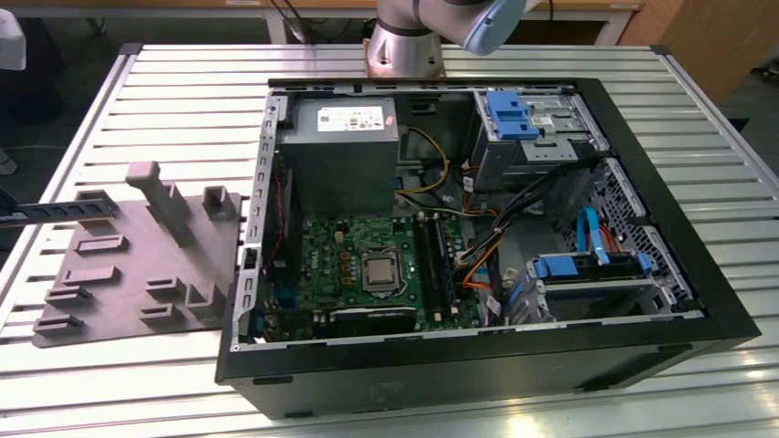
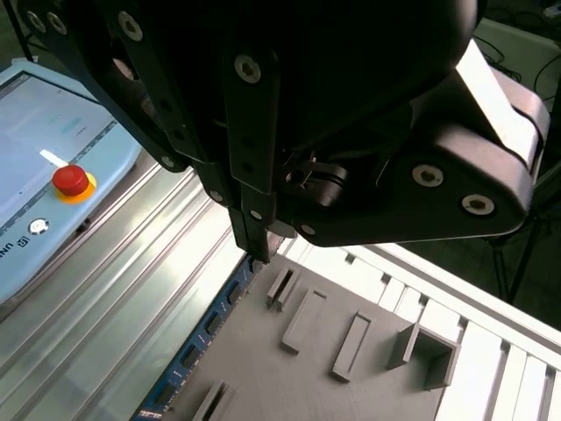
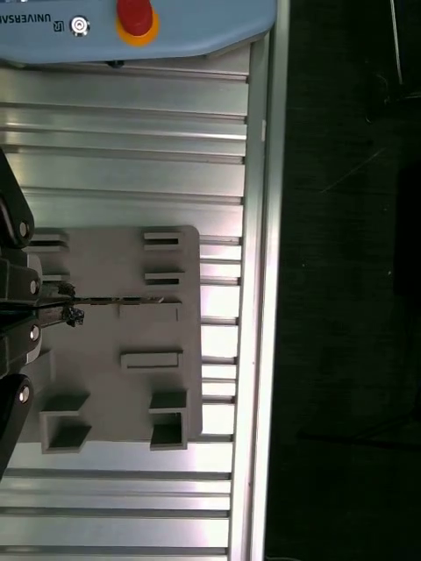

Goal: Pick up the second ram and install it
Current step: 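Pick up the second ram and move it above second insertion slot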

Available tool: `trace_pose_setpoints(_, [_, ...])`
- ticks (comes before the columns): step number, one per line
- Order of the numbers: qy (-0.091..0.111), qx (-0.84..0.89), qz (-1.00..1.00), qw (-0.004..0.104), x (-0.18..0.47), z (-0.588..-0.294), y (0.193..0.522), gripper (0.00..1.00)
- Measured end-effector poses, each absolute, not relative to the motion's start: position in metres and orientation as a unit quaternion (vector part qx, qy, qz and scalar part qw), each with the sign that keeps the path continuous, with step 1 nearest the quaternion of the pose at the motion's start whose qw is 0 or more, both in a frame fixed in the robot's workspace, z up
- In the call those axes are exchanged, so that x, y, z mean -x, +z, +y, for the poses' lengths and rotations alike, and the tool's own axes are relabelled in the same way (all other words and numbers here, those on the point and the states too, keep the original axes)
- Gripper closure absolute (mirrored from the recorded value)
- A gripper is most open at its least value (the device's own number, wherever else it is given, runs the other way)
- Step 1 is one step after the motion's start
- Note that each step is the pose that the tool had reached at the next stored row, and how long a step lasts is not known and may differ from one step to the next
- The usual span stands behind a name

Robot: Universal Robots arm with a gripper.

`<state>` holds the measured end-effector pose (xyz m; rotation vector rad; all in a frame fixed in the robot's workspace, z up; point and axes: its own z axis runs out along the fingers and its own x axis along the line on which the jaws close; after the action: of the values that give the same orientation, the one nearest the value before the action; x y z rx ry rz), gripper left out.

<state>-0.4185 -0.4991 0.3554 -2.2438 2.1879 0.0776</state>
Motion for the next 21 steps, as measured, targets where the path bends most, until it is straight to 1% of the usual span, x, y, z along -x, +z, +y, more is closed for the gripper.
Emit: trace_pose_setpoints(21, [0.025, 0.716, 0.698, 0.004, 0.418, -0.499, 0.368, 0.88])
